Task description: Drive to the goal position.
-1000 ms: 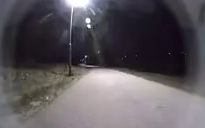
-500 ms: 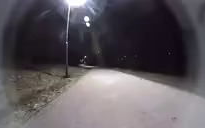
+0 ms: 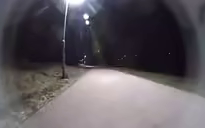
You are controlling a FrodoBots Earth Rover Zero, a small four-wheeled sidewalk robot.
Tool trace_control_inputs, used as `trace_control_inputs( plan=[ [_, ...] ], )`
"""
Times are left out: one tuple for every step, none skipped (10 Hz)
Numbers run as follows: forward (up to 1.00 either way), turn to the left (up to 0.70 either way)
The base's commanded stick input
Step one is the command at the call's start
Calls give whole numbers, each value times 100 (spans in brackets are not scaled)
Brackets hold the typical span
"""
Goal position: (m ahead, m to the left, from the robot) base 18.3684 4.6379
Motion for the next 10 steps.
trace_control_inputs(
  plan=[
    [59, 0],
    [59, 0],
    [61, 0],
    [61, 0],
    [61, 0],
    [61, 0],
    [61, 0],
    [62, 0],
    [63, 0],
    [65, 0]
  ],
)
